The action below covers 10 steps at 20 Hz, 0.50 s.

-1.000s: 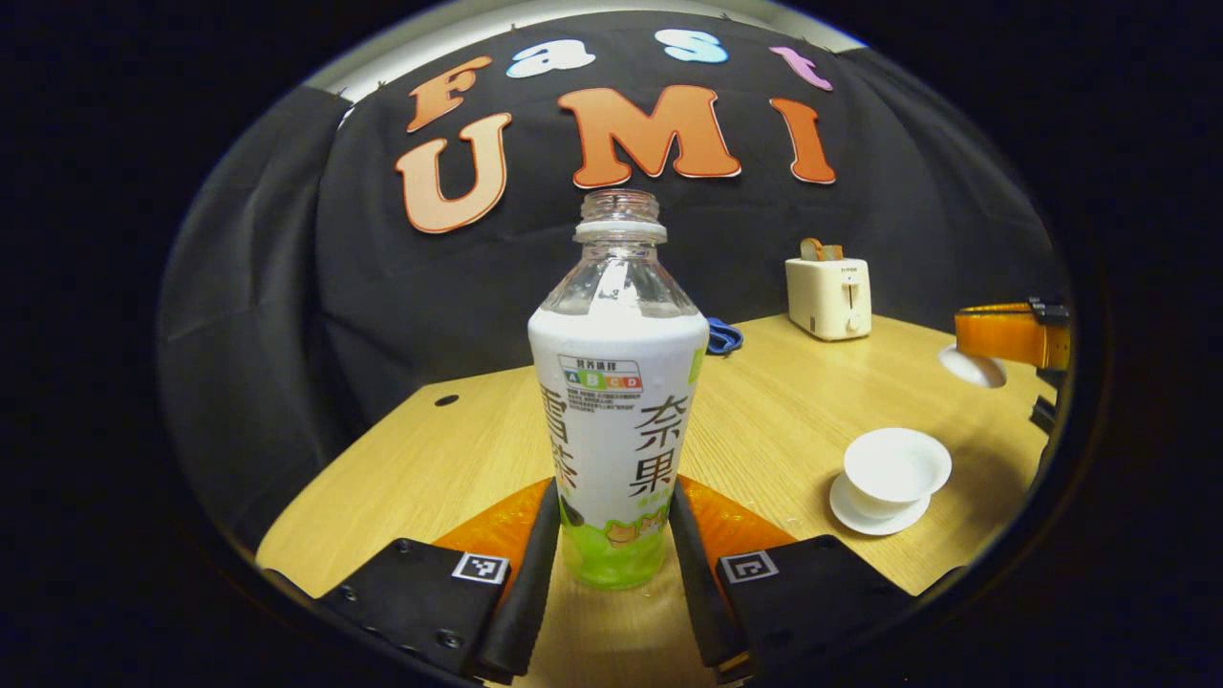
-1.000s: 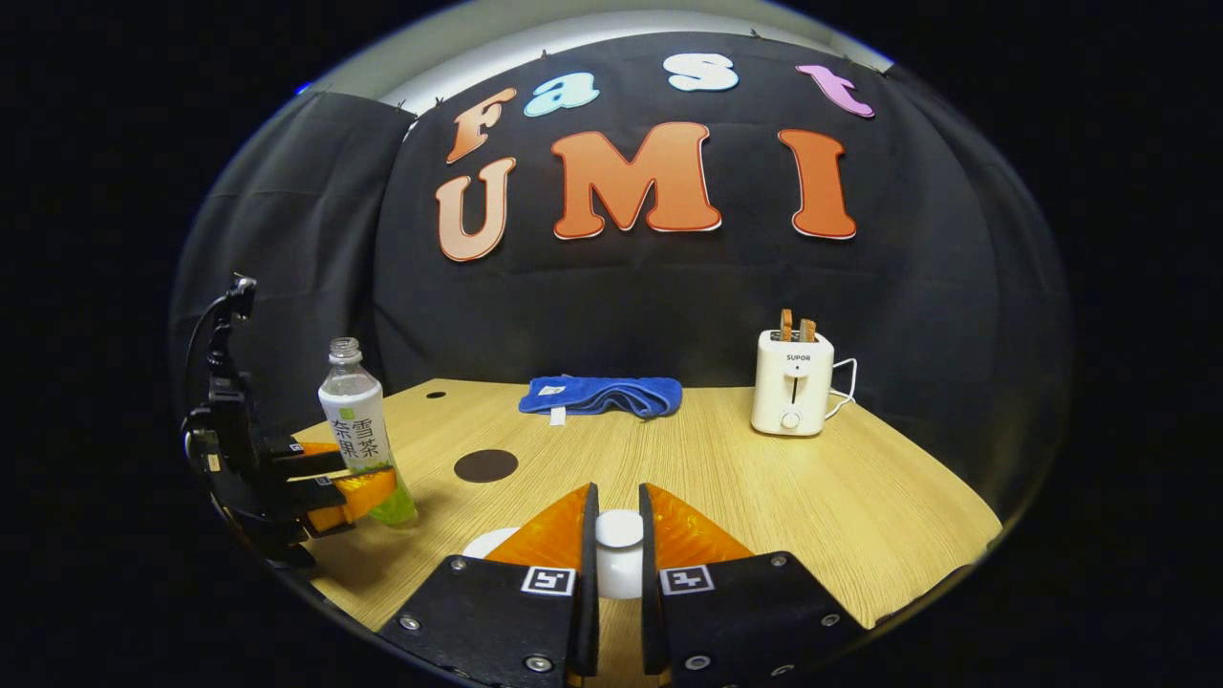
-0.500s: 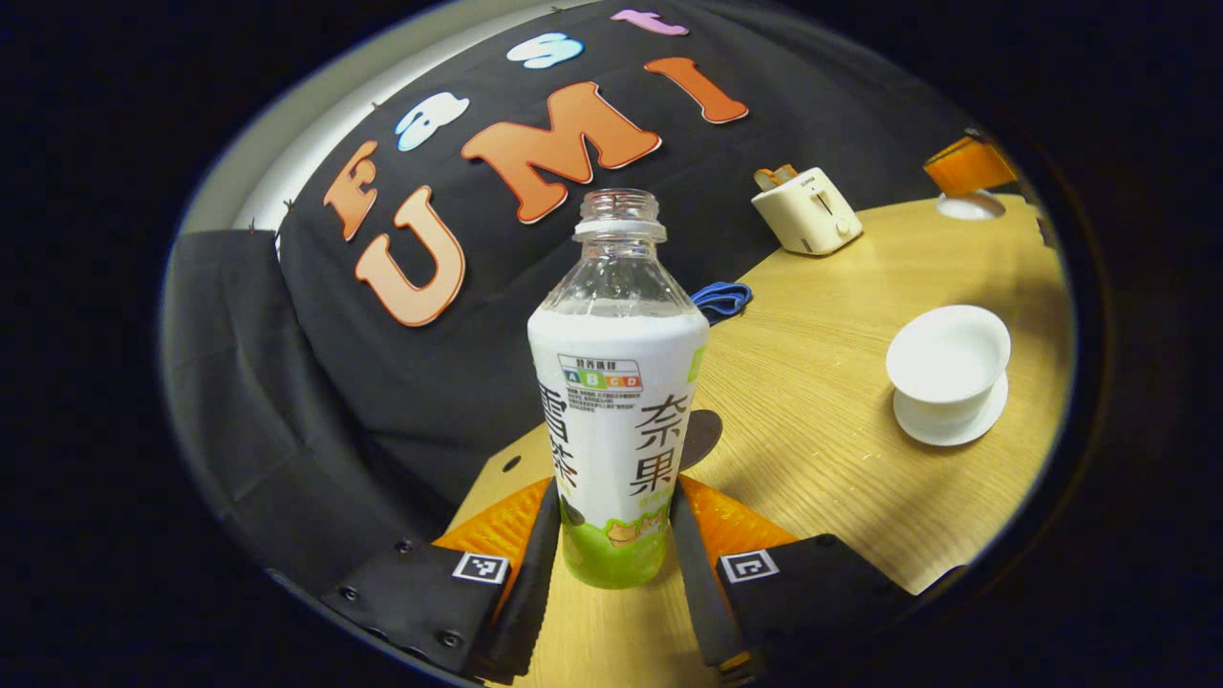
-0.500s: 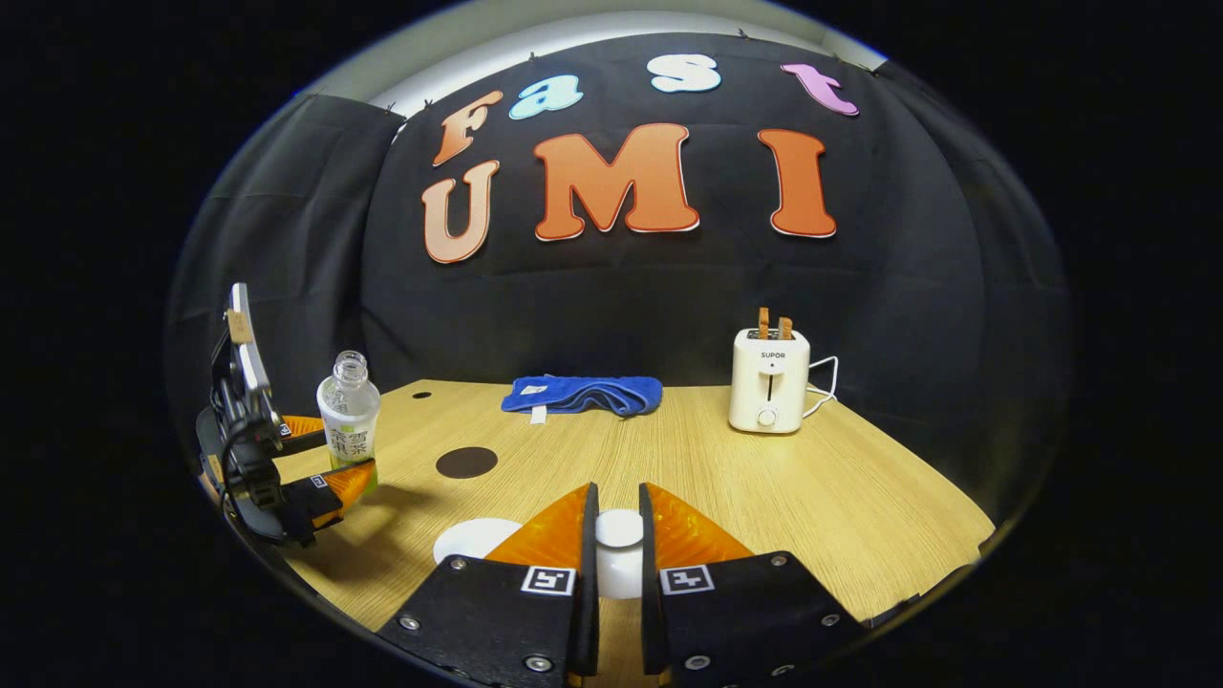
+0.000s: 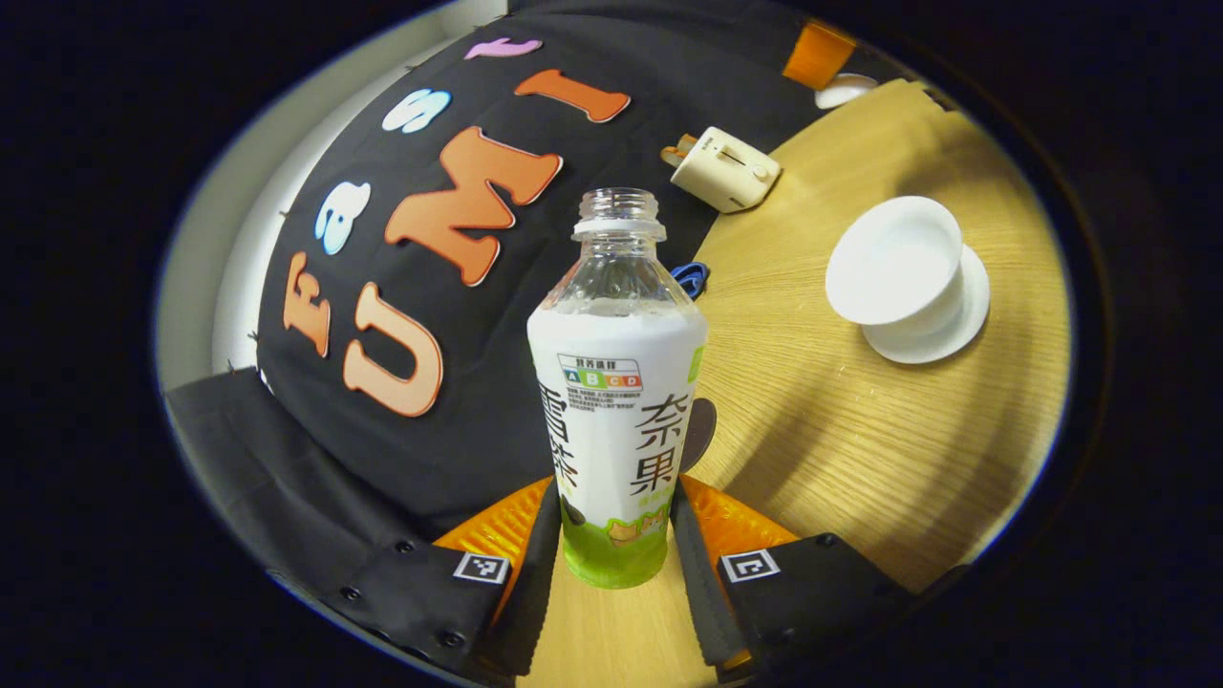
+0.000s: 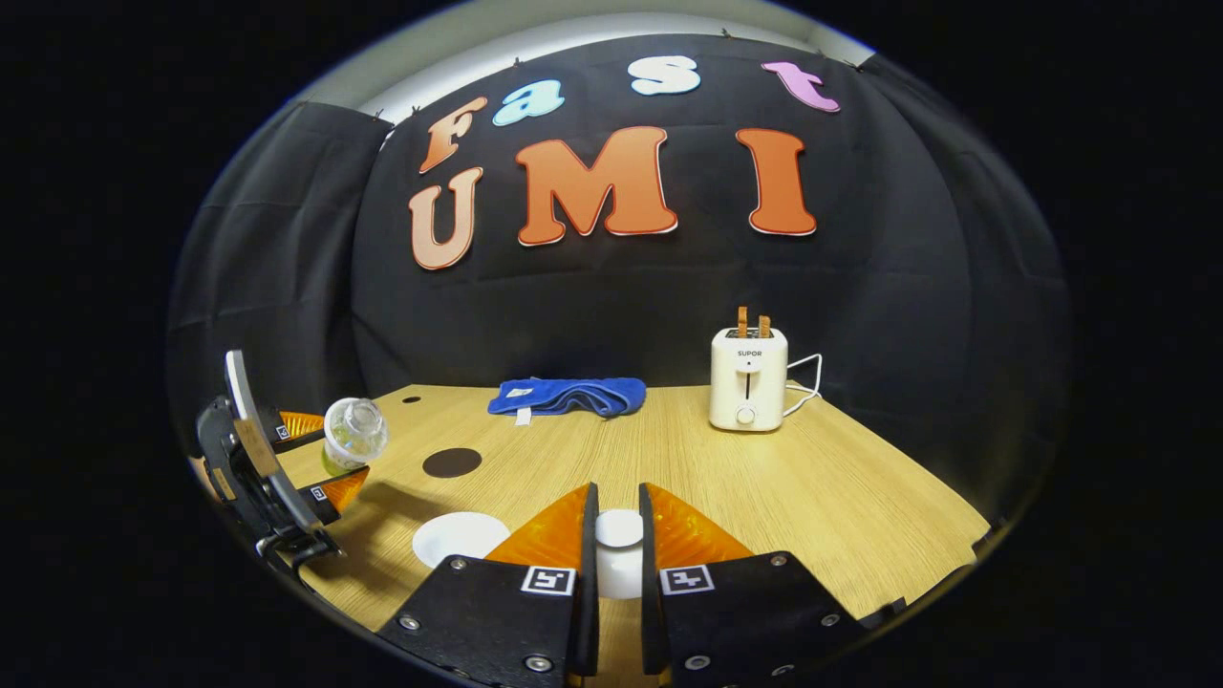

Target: Open the teacup lid with one hand, grasp the water bottle and pour water into the teacup with the other hand; after pouring, place the water bottle on the coaster and then close the teacup lid.

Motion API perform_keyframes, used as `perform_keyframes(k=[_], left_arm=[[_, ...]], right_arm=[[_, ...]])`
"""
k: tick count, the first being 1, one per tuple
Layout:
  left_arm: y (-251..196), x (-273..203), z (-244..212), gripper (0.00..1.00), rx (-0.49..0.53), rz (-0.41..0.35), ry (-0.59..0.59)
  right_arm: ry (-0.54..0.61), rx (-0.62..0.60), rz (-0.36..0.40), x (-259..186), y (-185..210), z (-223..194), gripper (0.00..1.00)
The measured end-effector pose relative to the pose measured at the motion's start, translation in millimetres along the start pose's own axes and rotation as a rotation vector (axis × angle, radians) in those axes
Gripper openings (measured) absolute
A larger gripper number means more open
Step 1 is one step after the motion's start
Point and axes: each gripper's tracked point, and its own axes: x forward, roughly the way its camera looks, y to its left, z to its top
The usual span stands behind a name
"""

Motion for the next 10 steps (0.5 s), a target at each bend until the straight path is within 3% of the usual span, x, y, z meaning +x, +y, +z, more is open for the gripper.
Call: perform_keyframes(k=[10], left_arm=[[-2, -4, 20, 0.63, 0.312, -0.002, -0.034]], right_arm=[[-0.017, 0.011, -0.016, -13, -19, 1, 0.18]])
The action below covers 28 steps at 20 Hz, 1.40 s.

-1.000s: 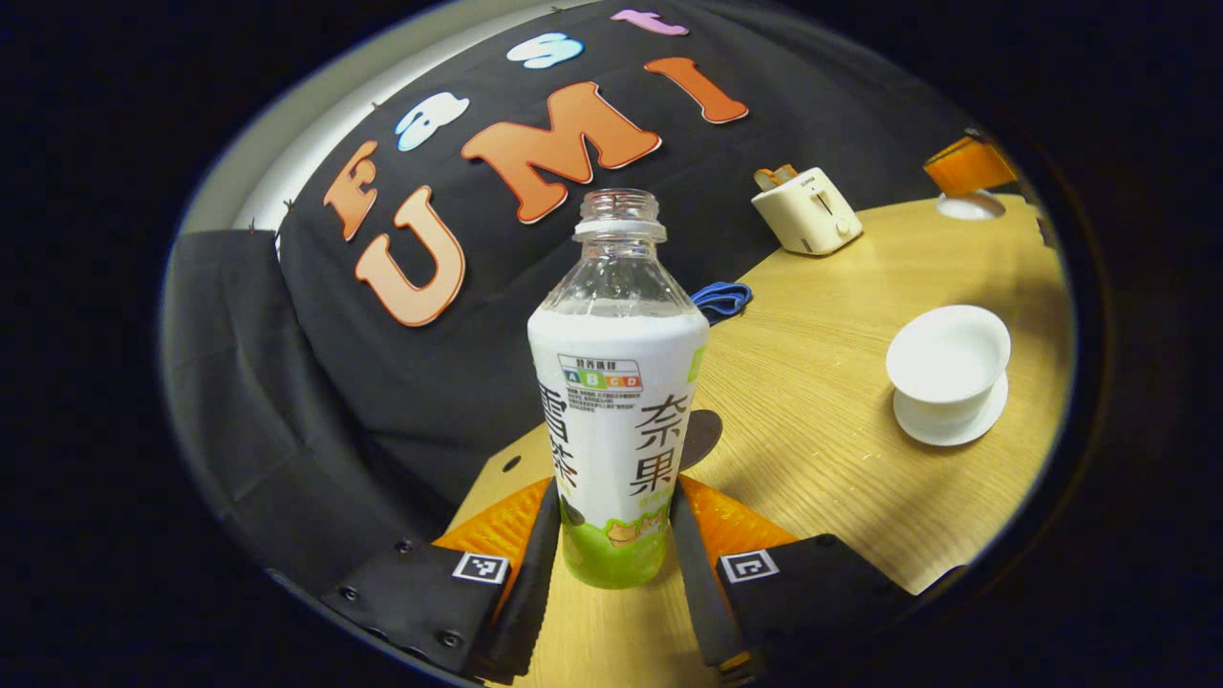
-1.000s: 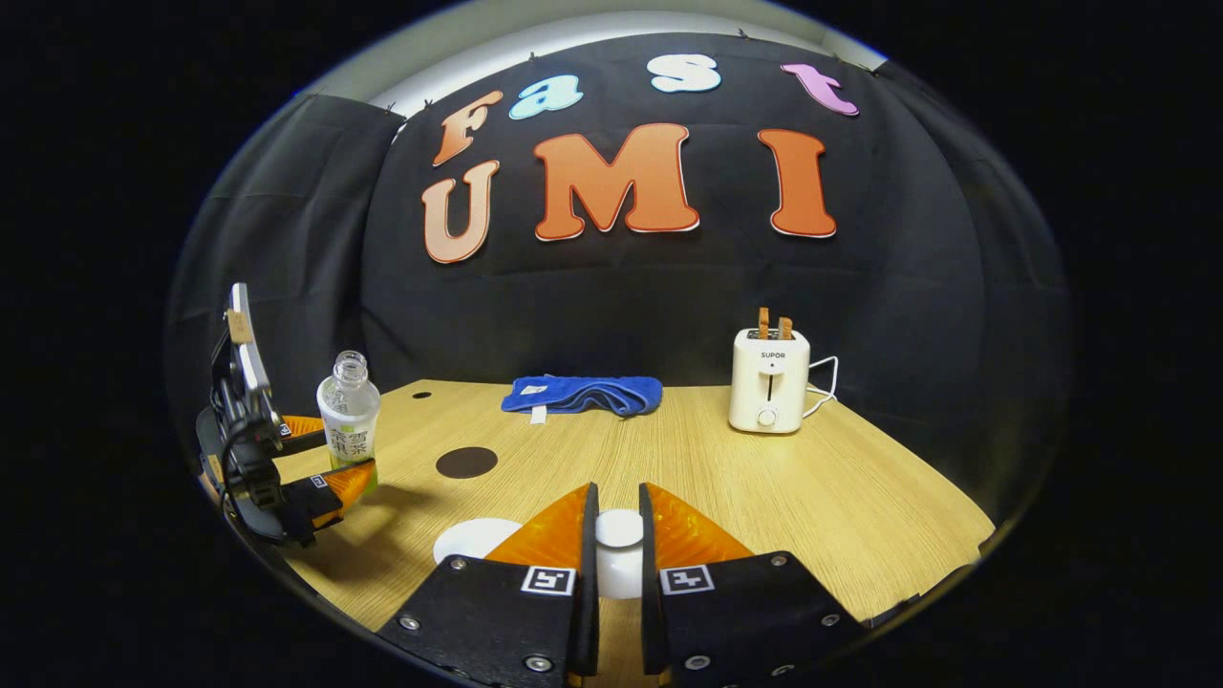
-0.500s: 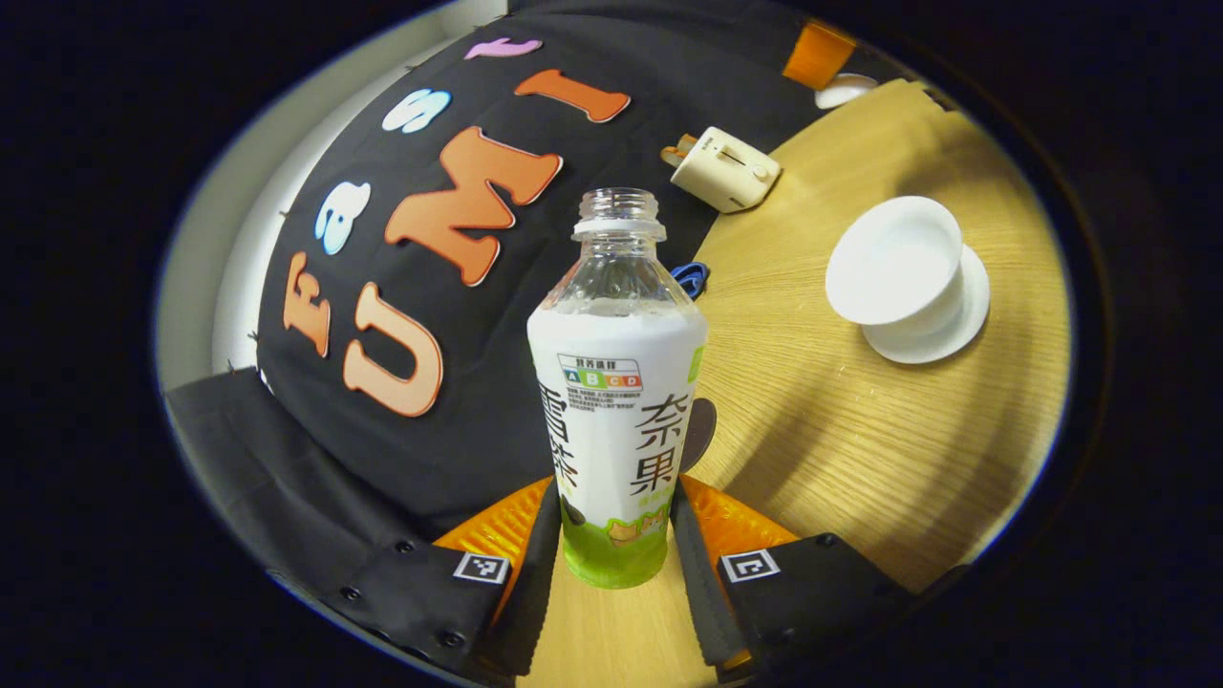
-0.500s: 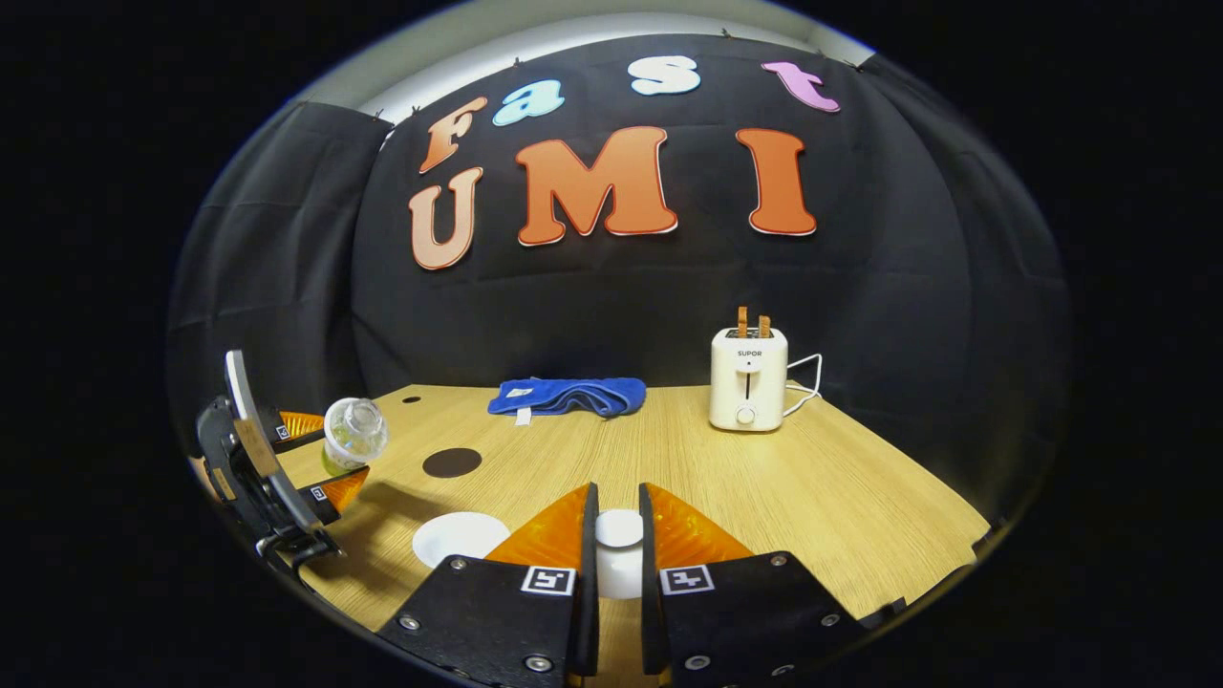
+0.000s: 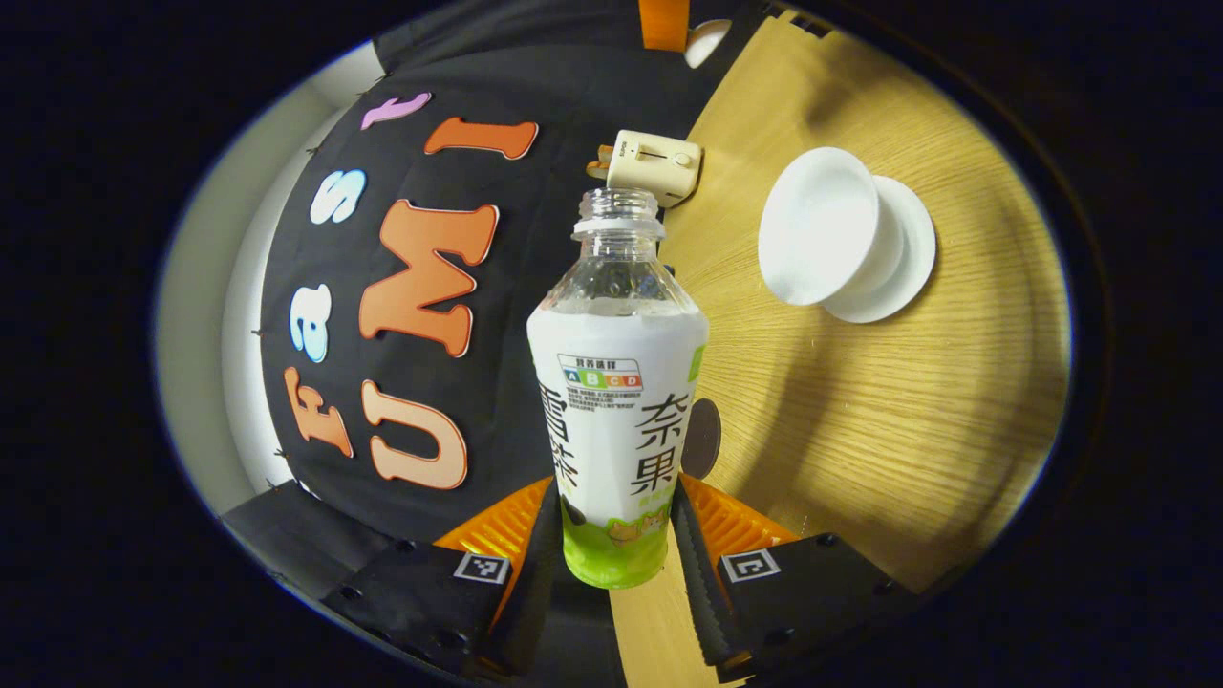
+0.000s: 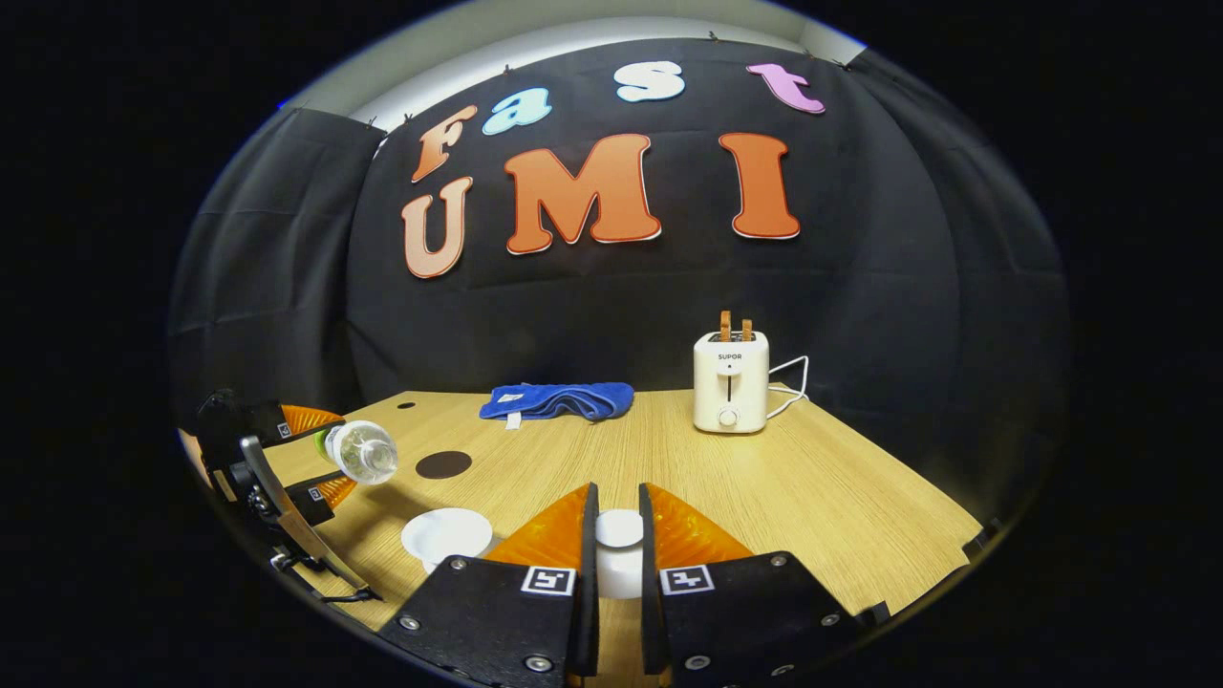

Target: Open the teacup lid with one hand, grasp the water bottle and pour water into the teacup with the other hand; after pouring, place the water bottle on the coaster and then close the teacup lid.

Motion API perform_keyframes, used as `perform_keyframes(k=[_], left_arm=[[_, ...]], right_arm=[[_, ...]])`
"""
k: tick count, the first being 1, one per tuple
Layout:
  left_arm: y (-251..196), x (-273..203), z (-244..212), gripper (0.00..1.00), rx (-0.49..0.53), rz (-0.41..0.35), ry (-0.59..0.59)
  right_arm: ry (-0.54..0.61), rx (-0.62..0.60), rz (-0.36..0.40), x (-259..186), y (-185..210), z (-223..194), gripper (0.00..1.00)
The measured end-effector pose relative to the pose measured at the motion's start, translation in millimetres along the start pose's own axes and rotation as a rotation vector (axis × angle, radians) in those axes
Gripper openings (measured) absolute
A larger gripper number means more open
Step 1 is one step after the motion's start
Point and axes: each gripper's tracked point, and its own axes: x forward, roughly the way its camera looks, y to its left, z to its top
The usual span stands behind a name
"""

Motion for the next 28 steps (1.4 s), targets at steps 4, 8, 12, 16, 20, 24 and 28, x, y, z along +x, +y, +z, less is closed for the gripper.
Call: perform_keyframes(k=[4, 8, 12, 16, 20, 24, 28], left_arm=[[3, 0, 2, 0.63, 0.082, -0.001, -0.007], [8, 0, 2, 0.66, 0.140, -0.001, -0.007], [13, 4, -1, 0.63, 0.188, 0.005, 0.012], [18, 3, -2, 0.63, 0.256, 0.009, 0.004], [26, 1, -2, 0.66, 0.319, 0.030, -0.010], [32, 6, 0, 0.63, 0.364, 0.048, -0.018], [40, 5, 0, 0.63, 0.391, 0.064, -0.016]], right_arm=[[-0.006, 0.002, -0.008, -4, -6, 0, 0.18], [-0.004, -0.002, -0.009, -6, -7, -1, 0.18], [-0.002, 0.003, -0.011, -4, -7, -4, 0.18], [-0.006, -0.005, 0.007, -7, -1, -4, 0.18], [-0.017, -0.015, 0.011, -9, -1, -1, 0.18], [-0.029, -0.011, 0.015, -12, -2, 1, 0.18], [-0.039, -0.016, 0.020, -14, -2, 3, 0.18]])
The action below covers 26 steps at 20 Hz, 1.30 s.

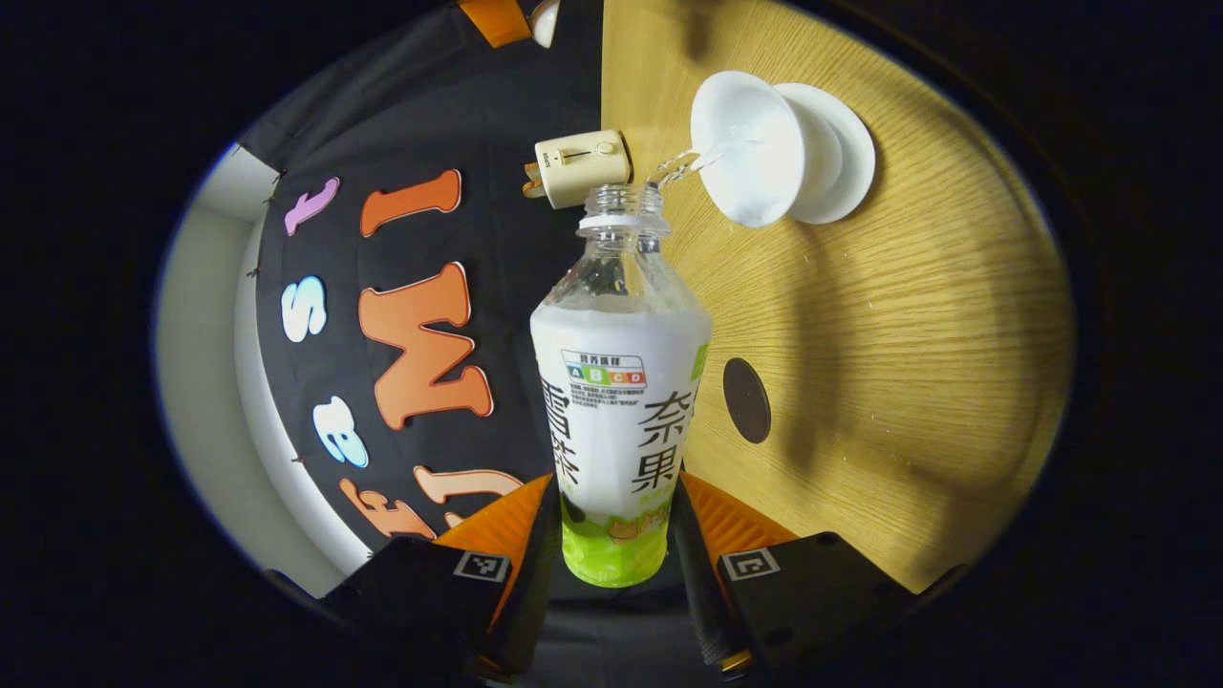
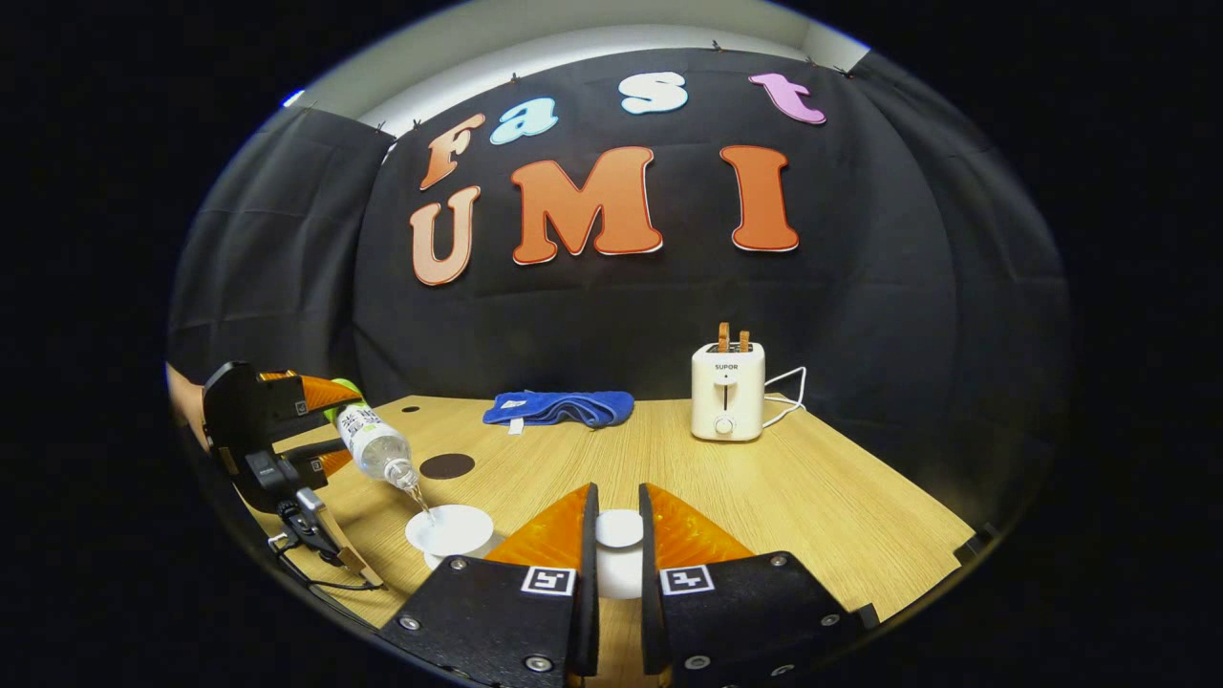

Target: Open the teacup lid with one hand, grasp the water bottle and pour water into the teacup with the other hand; after pouring, place the water bottle on the coaster and then close the teacup lid.

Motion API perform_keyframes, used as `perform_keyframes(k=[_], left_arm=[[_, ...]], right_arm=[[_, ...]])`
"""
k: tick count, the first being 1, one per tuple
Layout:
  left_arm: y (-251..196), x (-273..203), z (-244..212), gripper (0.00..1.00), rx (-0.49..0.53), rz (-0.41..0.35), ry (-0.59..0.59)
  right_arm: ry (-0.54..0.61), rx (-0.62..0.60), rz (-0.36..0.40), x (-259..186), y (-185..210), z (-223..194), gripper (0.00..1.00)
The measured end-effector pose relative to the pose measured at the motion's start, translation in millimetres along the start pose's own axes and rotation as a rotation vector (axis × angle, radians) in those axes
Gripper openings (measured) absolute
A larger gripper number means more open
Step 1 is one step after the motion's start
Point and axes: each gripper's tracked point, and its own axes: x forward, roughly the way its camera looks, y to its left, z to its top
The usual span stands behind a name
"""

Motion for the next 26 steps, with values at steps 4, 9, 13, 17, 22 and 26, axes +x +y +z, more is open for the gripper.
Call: perform_keyframes(k=[4, 9, 13, 17, 22, 26], left_arm=[[7, -3, -2, 0.69, 0.034, 0.026, -0.005], [16, -1, -7, 0.66, 0.091, 0.055, -0.013], [24, 1, -10, 0.66, 0.126, 0.077, -0.011], [32, -1, -10, 0.63, 0.152, 0.094, -0.014], [45, -2, -2, 0.66, 0.197, 0.124, -0.037], [52, -1, -2, 0.65, 0.235, 0.144, -0.043]], right_arm=[[-0.010, 0.001, 0.003, 0, 2, 1, 0.18], [-0.018, 0.004, 0.029, -2, 8, 5, 0.18], [-0.031, 0.010, 0.038, -4, 9, 9, 0.18], [-0.039, 0.014, 0.037, -6, 6, 11, 0.18], [-0.035, 0.018, 0.041, -7, 7, 10, 0.18], [-0.048, 0.017, 0.048, -9, 8, 14, 0.18]])
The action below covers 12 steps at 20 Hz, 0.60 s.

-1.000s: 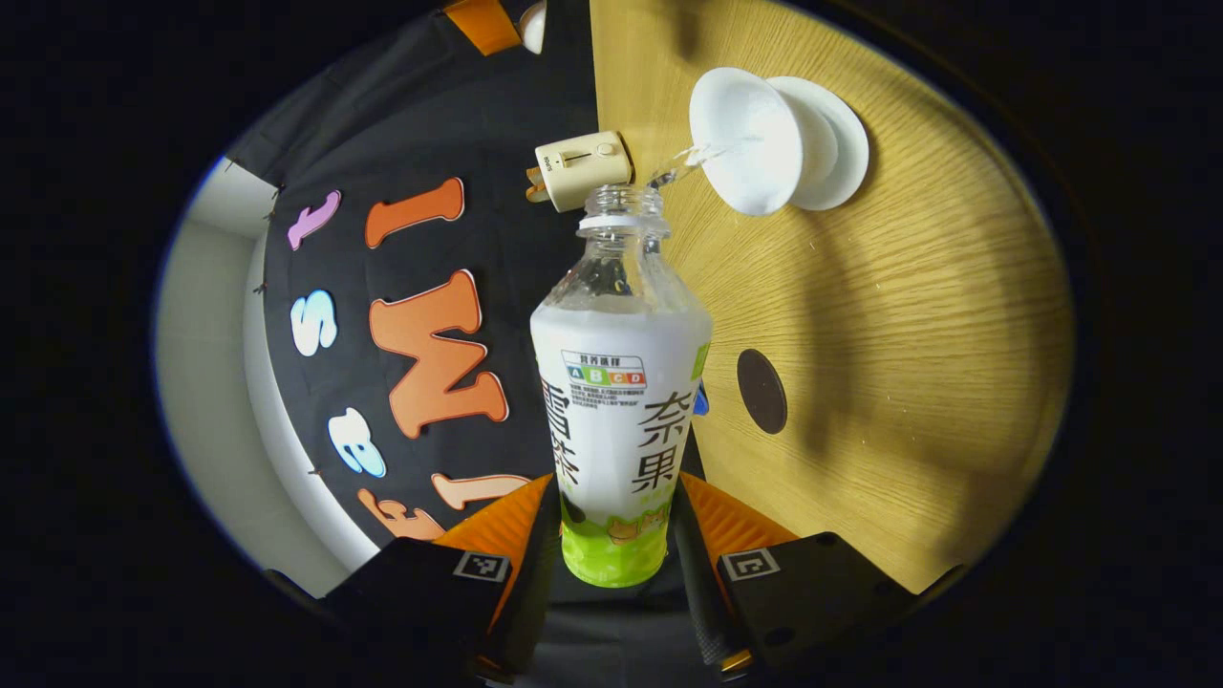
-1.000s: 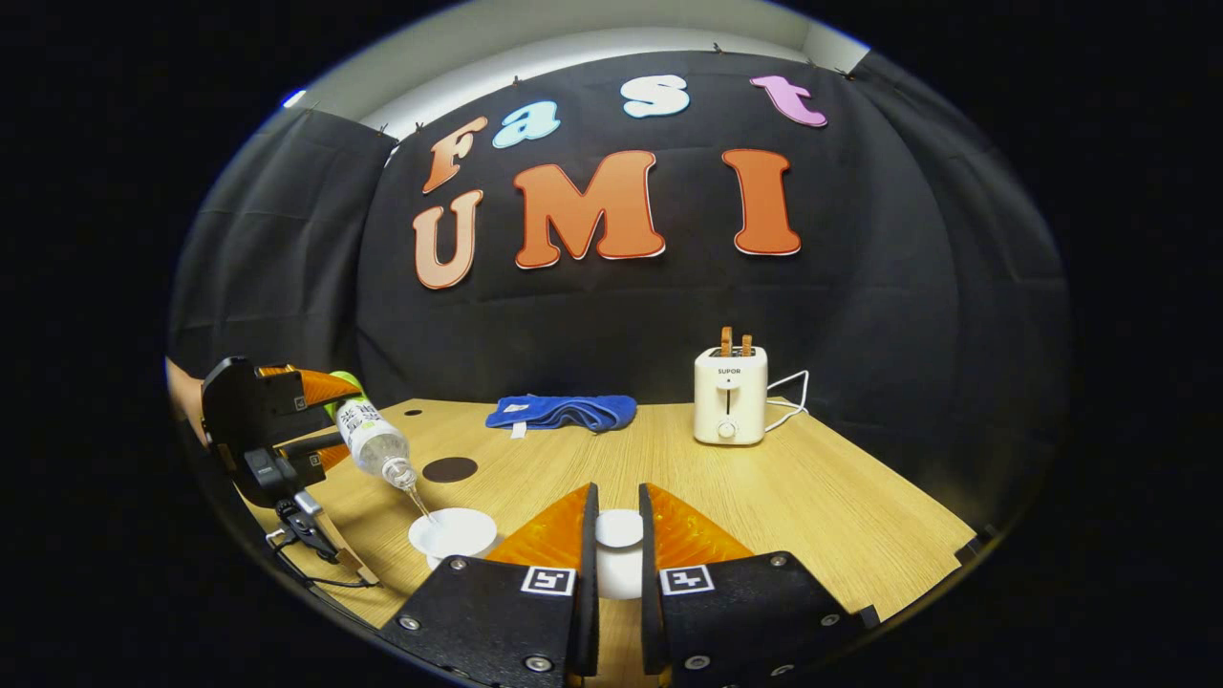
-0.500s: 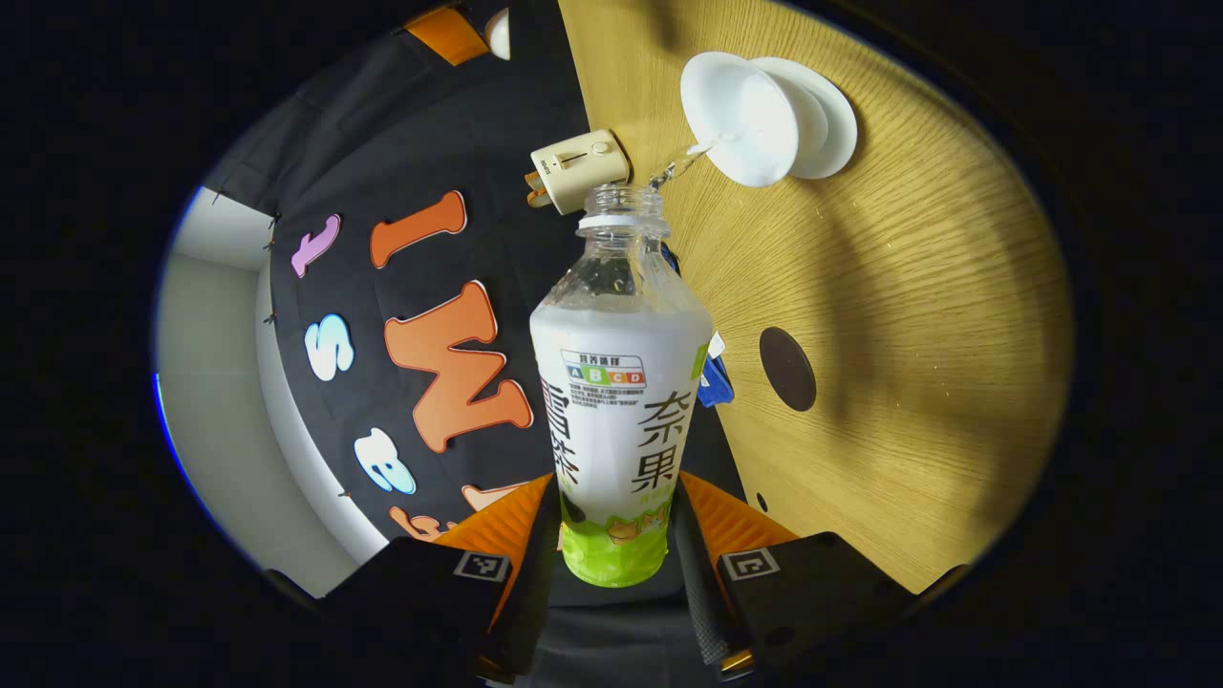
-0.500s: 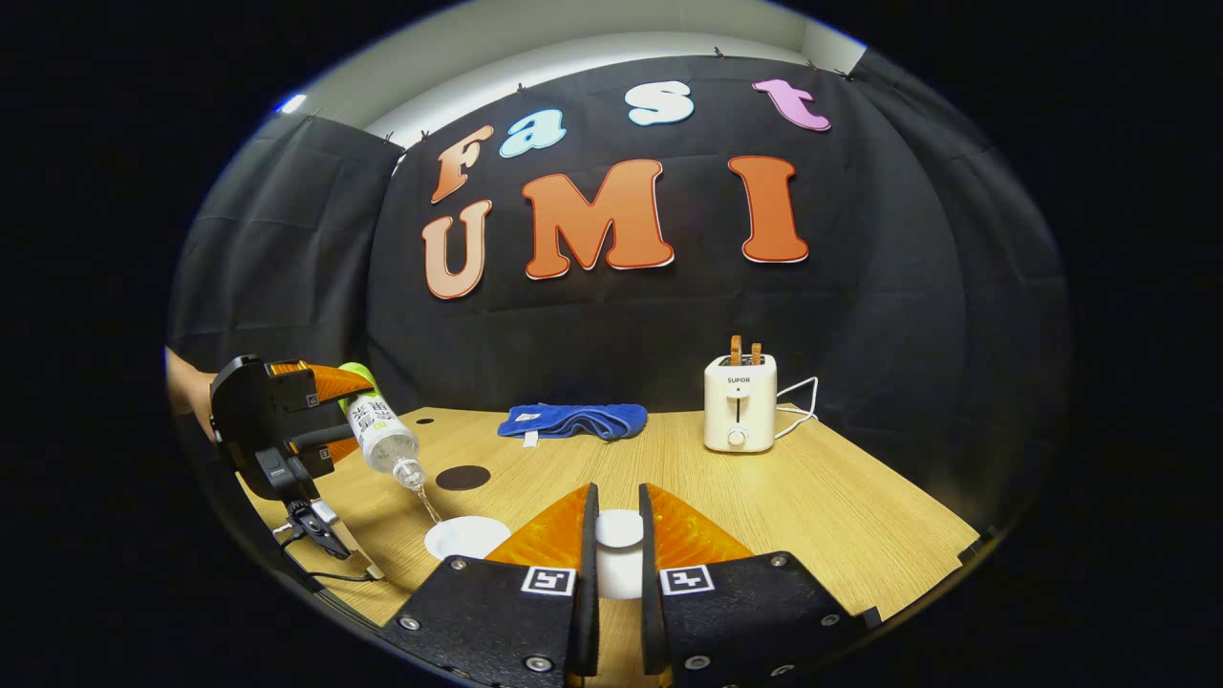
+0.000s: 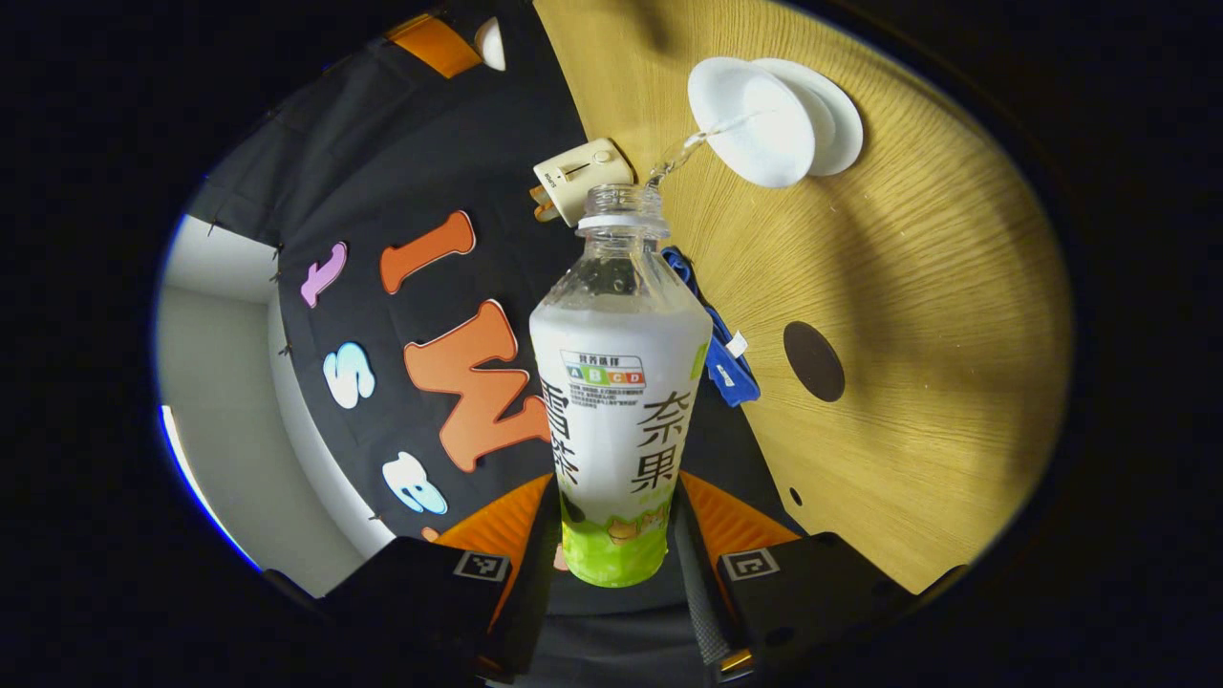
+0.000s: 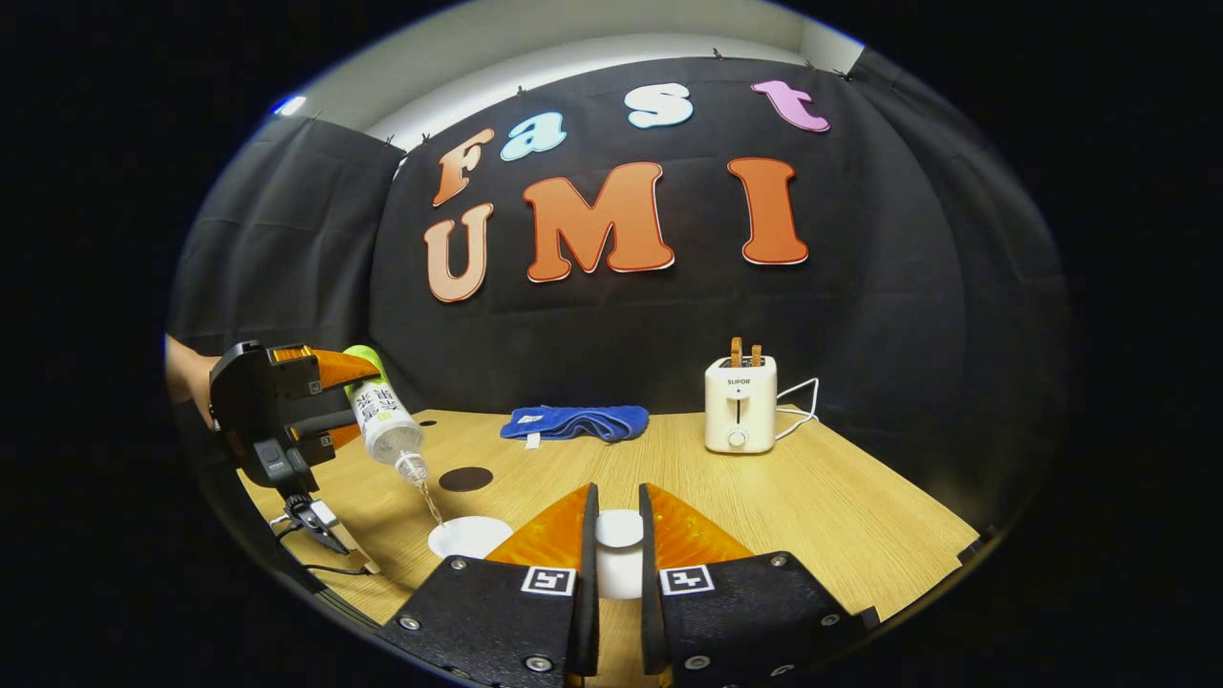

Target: Open the teacup lid with one hand, grasp the water bottle and pour water into the teacup with the other hand; after pouring, place the water bottle on the coaster and then close the teacup lid.

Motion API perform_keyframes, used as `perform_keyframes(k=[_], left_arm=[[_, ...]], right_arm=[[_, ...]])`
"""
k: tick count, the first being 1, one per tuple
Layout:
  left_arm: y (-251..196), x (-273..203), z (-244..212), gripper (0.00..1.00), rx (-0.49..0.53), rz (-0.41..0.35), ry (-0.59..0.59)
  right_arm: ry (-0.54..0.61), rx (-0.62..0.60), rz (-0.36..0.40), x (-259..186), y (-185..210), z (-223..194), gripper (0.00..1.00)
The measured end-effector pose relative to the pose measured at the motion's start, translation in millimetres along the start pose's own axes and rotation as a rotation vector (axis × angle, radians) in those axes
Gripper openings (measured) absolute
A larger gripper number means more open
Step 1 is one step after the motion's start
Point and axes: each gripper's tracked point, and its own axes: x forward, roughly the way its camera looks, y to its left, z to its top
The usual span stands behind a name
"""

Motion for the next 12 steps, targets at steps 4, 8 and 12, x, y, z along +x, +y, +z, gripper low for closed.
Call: perform_keyframes(k=[4, 8, 12], left_arm=[[6, -1, -1, 0.66, 0.025, 0.016, -0.004], [13, -2, 2, 0.66, 0.043, 0.025, -0.015], [15, 1, 4, 0.66, 0.059, 0.031, -0.022]], right_arm=[[0.002, -0.010, -0.005, 0, -2, -3, 0.18], [0.002, -0.018, -0.002, -2, -1, -2, 0.18], [-0.004, -0.023, 0.005, -5, 1, -1, 0.18]])
